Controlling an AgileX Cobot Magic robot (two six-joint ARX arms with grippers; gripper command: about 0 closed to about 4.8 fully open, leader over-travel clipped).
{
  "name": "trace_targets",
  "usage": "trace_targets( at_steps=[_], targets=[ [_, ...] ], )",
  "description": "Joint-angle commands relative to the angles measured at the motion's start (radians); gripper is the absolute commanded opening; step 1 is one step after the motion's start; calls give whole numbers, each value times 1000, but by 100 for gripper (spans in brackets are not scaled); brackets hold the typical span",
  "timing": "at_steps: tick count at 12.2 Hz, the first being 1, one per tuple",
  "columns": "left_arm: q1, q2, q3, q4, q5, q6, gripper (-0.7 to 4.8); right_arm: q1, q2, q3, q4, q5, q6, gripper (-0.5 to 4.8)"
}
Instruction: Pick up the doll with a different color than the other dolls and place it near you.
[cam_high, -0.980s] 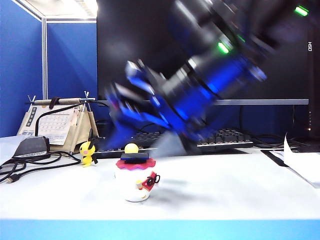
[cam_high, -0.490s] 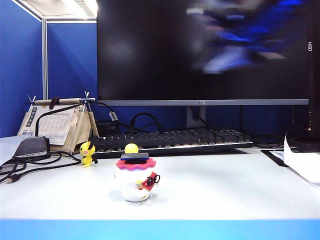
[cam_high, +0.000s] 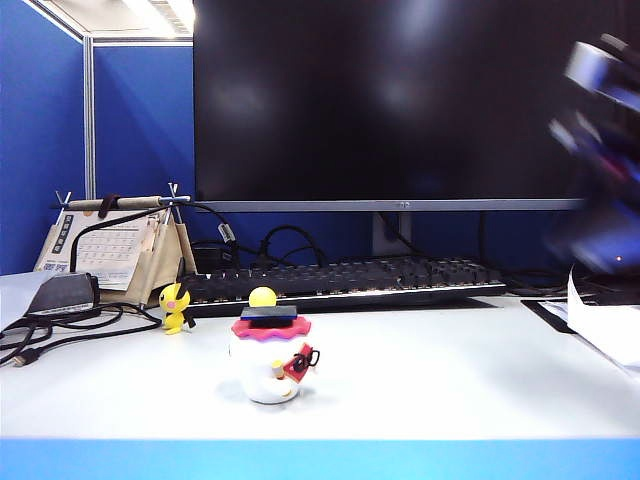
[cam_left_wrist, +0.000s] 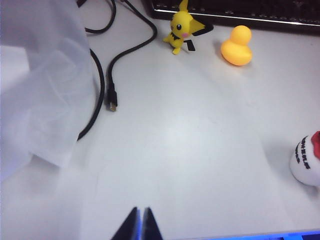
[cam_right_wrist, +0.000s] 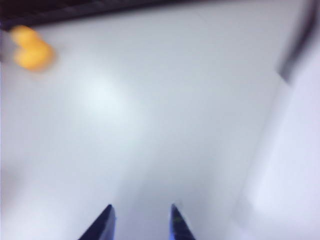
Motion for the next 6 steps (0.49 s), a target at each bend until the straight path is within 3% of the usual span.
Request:
trace_targets(
  at_steps=[1, 2, 6],
  targets=[
    [0, 1, 2, 2, -1, 0, 24, -1, -205, -162, 16, 67, 55, 144],
    [0, 1, 2, 2, 0, 0, 24, 0, -428, -244, -127, 199, 100, 144],
    [0, 1, 2, 2, -1, 0, 24, 0, -451, -244, -179, 224, 107, 144]
  ],
)
